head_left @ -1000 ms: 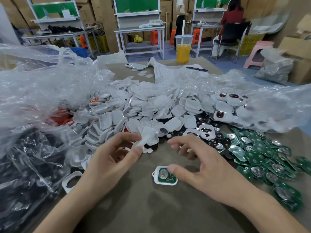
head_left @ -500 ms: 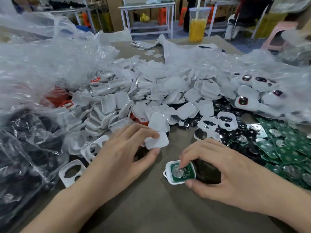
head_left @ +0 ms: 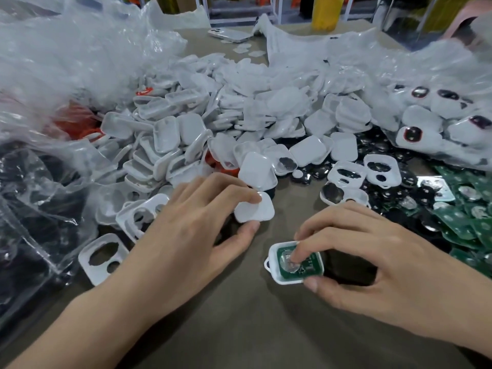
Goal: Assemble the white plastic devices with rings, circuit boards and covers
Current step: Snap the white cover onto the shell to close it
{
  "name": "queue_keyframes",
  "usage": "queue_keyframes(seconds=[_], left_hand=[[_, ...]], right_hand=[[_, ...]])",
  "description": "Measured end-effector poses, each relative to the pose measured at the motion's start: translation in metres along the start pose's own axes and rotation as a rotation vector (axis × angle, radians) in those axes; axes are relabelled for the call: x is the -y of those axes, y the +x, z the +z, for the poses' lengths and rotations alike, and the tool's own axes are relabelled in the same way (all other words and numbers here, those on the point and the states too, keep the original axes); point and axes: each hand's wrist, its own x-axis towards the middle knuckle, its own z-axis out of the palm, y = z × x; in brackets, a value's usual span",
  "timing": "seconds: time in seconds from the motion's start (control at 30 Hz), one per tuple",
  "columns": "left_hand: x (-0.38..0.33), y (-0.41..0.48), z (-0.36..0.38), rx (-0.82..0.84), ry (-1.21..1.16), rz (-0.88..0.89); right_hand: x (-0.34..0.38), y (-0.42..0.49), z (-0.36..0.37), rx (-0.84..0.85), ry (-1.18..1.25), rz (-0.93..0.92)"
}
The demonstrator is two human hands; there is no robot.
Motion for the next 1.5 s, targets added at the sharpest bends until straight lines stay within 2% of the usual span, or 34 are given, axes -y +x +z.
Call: queue_keyframes(seconds=[0.3, 0.43, 0.63, 0.87, 1.07, 1.5], left_hand=[[0.001, -0.003, 0.004, -0.042, 0.029, 0.024], [-0.003, -0.005, 0.003, -0.069, -0.111, 0.113], [-0.01, -0.005, 0.007, 0.062, -0.29, 0.158], [-0.01, -0.004, 0.008, 0.106, -0.225, 0.204], [-0.012, -0.003, 0.01, 0.09, -0.211, 0.199], [-0.013, -0.003, 0.01, 0.106, -0.183, 0.193]], right_hand=[[0.002, -0.003, -0.002, -0.014, 0.062, 0.058], [0.003, -0.005, -0.003, -0.023, 0.09, 0.108], [0.001, -0.003, -0.002, -0.026, 0.074, 0.077], [-0.005, -0.004, 0.014, -0.116, 0.125, 0.116], [0.0, -0.004, 0.001, -0.031, 0.103, 0.1], [0.002, -0.004, -0.001, -0.009, 0.106, 0.092]])
